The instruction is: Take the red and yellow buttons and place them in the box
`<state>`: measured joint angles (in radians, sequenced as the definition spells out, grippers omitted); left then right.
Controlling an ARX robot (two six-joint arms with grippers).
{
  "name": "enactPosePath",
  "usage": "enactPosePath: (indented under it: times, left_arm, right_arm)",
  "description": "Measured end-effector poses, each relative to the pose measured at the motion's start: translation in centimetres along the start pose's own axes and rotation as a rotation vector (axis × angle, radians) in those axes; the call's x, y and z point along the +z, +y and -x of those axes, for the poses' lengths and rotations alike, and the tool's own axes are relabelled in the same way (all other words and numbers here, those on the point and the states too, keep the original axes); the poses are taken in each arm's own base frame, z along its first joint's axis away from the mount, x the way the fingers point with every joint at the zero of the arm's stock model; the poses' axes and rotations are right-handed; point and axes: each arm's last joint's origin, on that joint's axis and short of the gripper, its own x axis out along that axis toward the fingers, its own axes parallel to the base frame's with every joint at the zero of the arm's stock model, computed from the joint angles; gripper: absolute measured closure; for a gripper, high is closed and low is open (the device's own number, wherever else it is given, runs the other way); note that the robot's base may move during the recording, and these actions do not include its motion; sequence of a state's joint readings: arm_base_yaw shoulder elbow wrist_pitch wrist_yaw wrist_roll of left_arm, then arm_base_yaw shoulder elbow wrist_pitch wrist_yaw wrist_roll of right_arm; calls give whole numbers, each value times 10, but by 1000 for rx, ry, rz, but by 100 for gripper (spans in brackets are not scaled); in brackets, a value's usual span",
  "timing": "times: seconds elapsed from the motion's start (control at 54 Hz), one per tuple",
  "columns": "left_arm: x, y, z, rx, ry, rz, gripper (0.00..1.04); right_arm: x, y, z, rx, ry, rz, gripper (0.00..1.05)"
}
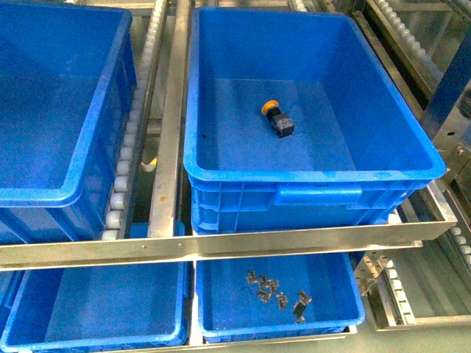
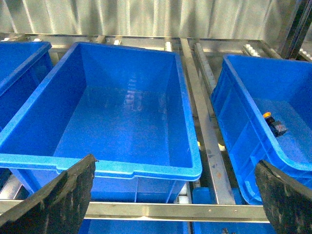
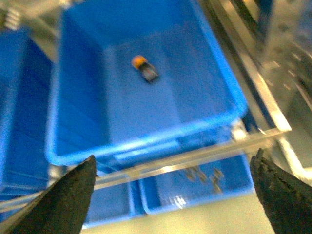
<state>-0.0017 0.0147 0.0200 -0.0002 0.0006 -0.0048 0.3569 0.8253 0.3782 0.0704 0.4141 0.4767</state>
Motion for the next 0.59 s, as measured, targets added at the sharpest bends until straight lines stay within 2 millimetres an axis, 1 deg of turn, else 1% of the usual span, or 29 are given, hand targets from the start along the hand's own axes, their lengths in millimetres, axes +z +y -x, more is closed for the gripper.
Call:
enactPosePath:
  times: [0.037,0.056,0.13,0.167,0.185,0.296,0.481,0.592]
  left_arm:
    - [0,0,0,0,0,0,8]
    - [0,0,0,1,0,0,8]
    - [0,0,0,0,0,0,8]
    - [0,0,0,0,0,0,8]
    - [0,0,0,0,0,0,8]
    - [0,0,0,0,0,0,8]
    - [0,0,0,0,0,0,8]
    - [0,0,0,0,0,0,8]
  right_arm:
    - [-3,-4,4,70,-65,18,17]
    - [-6,-10,8,135,-159,51,24]
    - [-8,-19,14,170,-288,176,38]
    - [-9,-23,16,165,-308,219,45]
    - [-10,-24,16,163,-310,229,46]
    - [-17,-36,18,148,-313,294,68]
    - [-23,-48,23,145,-318,317,101]
    - [-26,-53,26,142,-320,325,101]
